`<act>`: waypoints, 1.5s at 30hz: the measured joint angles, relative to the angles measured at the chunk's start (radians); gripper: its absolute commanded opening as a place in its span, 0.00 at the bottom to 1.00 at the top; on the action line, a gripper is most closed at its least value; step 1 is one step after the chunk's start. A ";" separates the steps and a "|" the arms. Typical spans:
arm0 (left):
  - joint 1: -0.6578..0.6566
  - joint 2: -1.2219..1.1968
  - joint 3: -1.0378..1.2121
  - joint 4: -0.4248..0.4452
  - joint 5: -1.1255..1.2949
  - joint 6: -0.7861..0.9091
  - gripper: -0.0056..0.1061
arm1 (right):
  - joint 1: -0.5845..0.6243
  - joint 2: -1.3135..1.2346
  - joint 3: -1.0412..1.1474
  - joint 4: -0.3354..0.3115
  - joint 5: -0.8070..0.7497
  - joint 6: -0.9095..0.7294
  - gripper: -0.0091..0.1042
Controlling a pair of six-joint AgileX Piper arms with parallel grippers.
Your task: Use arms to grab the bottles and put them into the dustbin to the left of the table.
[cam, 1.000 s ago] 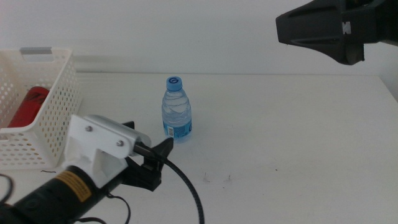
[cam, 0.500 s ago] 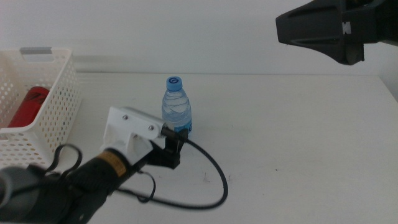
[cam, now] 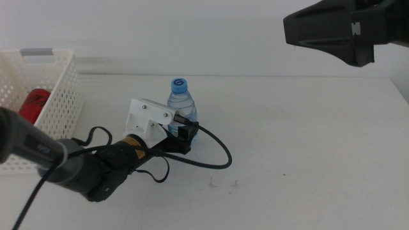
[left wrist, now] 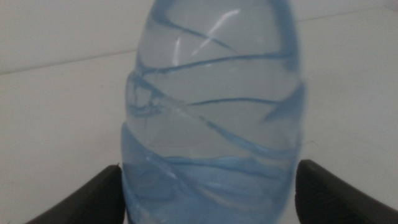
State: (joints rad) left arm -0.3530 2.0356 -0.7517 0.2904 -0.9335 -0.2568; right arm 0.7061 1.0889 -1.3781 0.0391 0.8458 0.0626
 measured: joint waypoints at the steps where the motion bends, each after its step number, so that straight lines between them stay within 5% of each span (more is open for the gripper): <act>1: 0.000 0.014 -0.017 0.000 0.000 0.000 0.89 | 0.000 0.000 0.000 0.000 0.000 0.000 0.84; 13: 0.002 0.143 -0.168 0.001 -0.011 -0.004 0.83 | 0.000 0.000 0.000 0.000 0.000 0.000 0.84; 23: 0.029 -0.079 -0.077 0.121 0.138 -0.048 0.03 | 0.000 0.000 0.000 0.000 0.000 0.000 0.84; 33: 0.031 -0.578 -0.026 0.273 0.582 -0.357 0.03 | 0.000 0.000 0.000 0.000 0.000 0.000 0.84; 45: -0.005 -0.873 -0.024 0.304 0.917 -0.406 0.03 | 0.000 0.000 0.000 0.000 0.000 0.000 0.84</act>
State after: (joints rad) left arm -0.3584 1.1627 -0.7759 0.5945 -0.0164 -0.6626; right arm 0.7061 1.0889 -1.3781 0.0391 0.8458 0.0626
